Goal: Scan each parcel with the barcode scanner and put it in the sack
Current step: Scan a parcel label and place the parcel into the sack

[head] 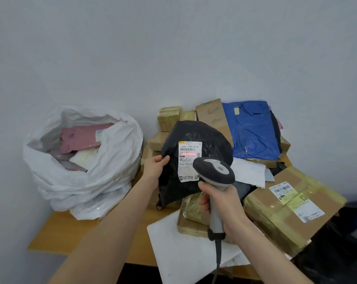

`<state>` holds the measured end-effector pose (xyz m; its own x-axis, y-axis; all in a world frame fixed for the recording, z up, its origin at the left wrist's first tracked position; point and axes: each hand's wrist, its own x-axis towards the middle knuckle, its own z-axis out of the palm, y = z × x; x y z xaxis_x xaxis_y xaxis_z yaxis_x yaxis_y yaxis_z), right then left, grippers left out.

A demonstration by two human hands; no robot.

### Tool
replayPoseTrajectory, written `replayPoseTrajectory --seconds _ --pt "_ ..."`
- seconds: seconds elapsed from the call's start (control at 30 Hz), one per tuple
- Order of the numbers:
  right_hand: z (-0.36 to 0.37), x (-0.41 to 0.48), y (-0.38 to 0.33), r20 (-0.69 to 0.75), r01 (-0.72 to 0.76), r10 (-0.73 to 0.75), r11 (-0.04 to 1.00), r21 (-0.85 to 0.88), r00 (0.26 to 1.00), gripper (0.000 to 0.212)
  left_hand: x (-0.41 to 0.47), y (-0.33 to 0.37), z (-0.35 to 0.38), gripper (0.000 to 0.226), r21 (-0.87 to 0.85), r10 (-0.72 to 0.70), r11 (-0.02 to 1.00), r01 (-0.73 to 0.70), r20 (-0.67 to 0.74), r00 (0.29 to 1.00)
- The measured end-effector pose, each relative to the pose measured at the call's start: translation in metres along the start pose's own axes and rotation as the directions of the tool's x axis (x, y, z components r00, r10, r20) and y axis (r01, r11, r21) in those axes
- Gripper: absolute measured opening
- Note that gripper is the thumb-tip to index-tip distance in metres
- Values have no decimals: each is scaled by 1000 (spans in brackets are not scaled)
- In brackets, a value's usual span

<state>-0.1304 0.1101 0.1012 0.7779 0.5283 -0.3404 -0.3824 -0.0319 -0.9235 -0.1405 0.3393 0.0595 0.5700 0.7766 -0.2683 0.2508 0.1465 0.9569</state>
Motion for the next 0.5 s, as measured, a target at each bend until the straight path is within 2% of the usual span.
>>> replayPoseTrajectory --seconds 0.17,0.5 --pt "1 -7 -1 -2 20 -20 998 -66 1000 21 -7 -5 -4 16 -11 5 1000 -5 -15 1000" --pt "0 -17 -3 21 -15 16 999 -48 1000 15 -15 -6 -4 13 -51 -13 999 11 -40 999"
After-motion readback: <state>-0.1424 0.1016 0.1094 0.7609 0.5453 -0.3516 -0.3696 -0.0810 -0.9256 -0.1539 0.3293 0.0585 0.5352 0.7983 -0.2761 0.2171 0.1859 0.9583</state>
